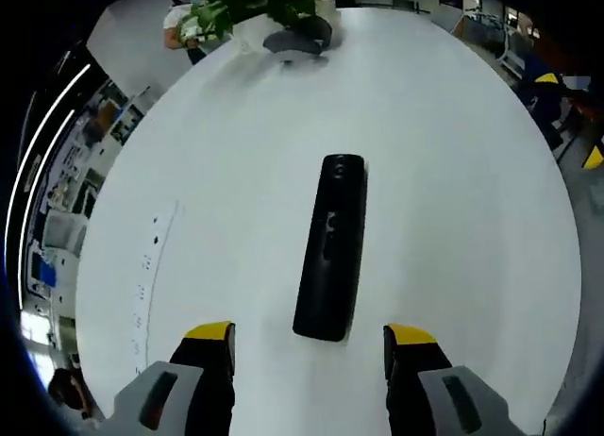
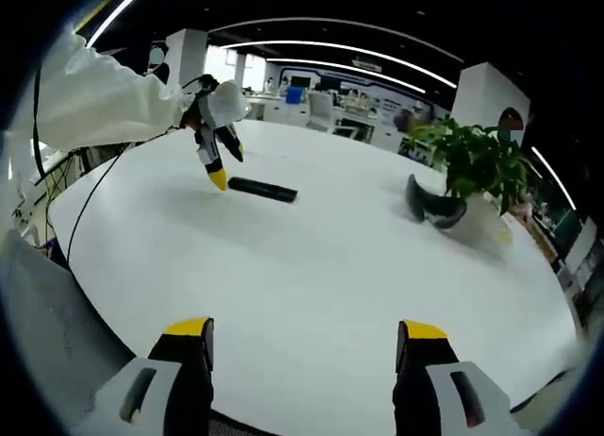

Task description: Press the specified remote control buttons in sequence, fully releasing each button before pressing the next.

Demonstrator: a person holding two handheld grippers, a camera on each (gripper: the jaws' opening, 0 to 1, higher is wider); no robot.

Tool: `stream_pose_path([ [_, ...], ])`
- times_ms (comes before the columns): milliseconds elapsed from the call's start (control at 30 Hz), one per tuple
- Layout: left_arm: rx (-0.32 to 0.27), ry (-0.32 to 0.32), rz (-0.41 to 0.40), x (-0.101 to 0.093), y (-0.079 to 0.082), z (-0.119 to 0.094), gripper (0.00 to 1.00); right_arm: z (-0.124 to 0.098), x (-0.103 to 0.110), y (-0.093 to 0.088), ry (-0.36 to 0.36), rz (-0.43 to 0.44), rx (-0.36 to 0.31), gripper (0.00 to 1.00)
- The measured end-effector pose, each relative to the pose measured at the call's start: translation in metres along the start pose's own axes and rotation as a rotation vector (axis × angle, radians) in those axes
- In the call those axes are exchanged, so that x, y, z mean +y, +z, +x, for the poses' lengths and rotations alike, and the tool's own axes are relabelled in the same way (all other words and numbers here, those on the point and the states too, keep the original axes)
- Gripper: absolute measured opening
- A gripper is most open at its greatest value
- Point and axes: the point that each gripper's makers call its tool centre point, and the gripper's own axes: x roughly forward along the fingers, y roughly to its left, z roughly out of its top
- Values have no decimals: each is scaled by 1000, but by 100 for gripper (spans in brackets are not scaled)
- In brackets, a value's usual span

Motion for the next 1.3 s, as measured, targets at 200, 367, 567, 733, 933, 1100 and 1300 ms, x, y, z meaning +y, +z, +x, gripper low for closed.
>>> stream_pose_path([
  [200, 15, -41, 22, 0, 5, 7, 65, 1, -2, -1, -6, 1, 9, 78],
  [367, 67, -121, 112, -4, 8, 12, 62, 3, 0, -1, 0, -8, 17, 78],
  [567, 113, -233, 94, -7, 5, 19, 51, 4, 0, -3, 2, -9, 27, 78],
  [733, 150, -232, 115, -7, 6, 19, 51, 4, 1, -2, 4, -11, 25, 77],
  [933, 185, -229, 117, -6, 6, 20, 50, 3, 1, -2, 4, -12, 22, 77],
  [1100, 215, -228, 125, -8, 7, 18, 47, 1, 1, -2, 4, -10, 18, 76],
  [1300, 232, -221, 132, -17, 6, 15, 38, 0, 2, 0, 9, -16, 5, 74],
])
